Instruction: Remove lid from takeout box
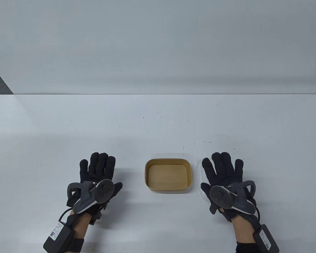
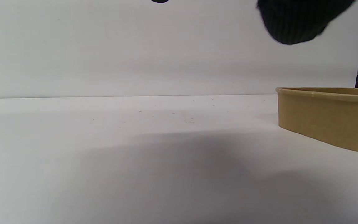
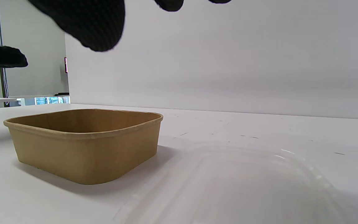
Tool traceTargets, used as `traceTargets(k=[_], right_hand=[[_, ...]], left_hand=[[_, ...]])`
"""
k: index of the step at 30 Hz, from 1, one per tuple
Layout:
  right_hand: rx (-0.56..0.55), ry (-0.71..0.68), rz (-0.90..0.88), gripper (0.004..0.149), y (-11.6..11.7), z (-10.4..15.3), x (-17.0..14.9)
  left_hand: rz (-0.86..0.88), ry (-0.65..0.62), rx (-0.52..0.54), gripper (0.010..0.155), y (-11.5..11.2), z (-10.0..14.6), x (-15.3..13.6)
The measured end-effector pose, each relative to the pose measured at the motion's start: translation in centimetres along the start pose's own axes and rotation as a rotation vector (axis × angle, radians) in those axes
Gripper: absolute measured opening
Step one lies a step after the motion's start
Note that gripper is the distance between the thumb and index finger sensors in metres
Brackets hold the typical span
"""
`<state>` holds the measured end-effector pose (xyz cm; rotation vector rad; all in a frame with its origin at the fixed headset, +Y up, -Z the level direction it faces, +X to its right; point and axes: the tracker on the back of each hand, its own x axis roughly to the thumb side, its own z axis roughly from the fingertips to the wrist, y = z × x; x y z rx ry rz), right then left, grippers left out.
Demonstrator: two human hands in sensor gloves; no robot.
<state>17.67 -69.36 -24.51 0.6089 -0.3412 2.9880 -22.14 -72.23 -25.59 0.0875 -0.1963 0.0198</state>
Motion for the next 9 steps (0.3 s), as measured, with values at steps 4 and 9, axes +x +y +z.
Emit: traceTargets(k=[4, 9], right_hand=[[0.027, 0.0, -0.007, 0.084, 0.27, -0.19, -0.1], [0.039, -0.006, 0.004, 0.084, 0.33, -0.26, 0.07]], left_hand=[[0.015, 0.009, -0.031, 0.097, -0.46, -0.24, -0.26], [-0.003, 0.009, -0.054, 0.097, -1.01, -0.41, -0.15]])
